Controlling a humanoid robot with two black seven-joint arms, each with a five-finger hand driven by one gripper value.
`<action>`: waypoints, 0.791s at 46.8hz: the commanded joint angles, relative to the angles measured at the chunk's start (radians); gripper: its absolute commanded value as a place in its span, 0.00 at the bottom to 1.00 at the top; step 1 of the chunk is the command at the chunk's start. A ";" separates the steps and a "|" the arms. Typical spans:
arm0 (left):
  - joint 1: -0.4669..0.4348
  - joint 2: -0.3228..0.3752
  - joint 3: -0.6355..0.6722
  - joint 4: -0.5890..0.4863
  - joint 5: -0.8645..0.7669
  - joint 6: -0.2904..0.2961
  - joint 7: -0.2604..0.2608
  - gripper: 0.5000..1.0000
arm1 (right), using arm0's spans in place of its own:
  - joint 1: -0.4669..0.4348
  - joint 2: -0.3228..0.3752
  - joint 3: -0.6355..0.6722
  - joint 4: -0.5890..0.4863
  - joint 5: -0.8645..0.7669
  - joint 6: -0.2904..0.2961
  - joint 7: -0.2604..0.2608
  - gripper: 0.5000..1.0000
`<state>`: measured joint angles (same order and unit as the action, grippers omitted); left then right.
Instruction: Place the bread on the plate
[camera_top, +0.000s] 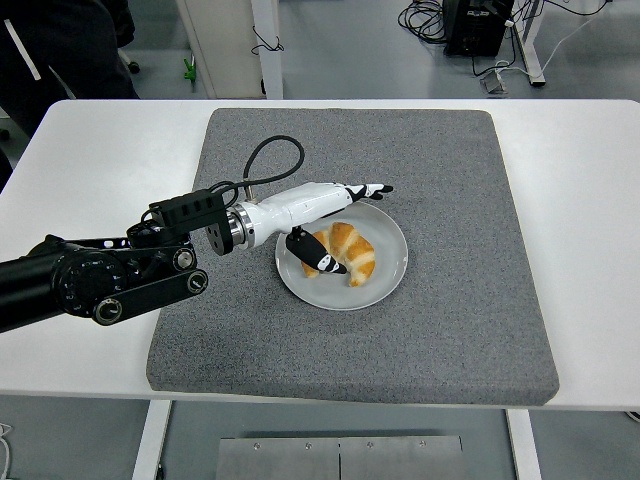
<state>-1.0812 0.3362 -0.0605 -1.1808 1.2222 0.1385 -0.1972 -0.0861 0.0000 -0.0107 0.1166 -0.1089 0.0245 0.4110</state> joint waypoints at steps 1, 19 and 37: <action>-0.002 0.012 -0.033 -0.006 -0.024 -0.022 -0.005 0.92 | 0.000 0.000 0.000 0.000 0.000 0.000 0.000 1.00; 0.014 0.052 -0.182 -0.006 -0.177 -0.105 -0.013 0.93 | 0.000 0.000 0.000 0.000 0.000 0.000 0.000 1.00; 0.098 0.052 -0.320 -0.005 -0.299 -0.059 -0.025 0.93 | 0.000 0.000 0.000 0.000 0.000 0.000 0.000 1.00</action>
<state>-1.0012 0.3929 -0.3520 -1.1856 0.9308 0.0609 -0.2227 -0.0860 0.0000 -0.0107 0.1166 -0.1089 0.0245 0.4114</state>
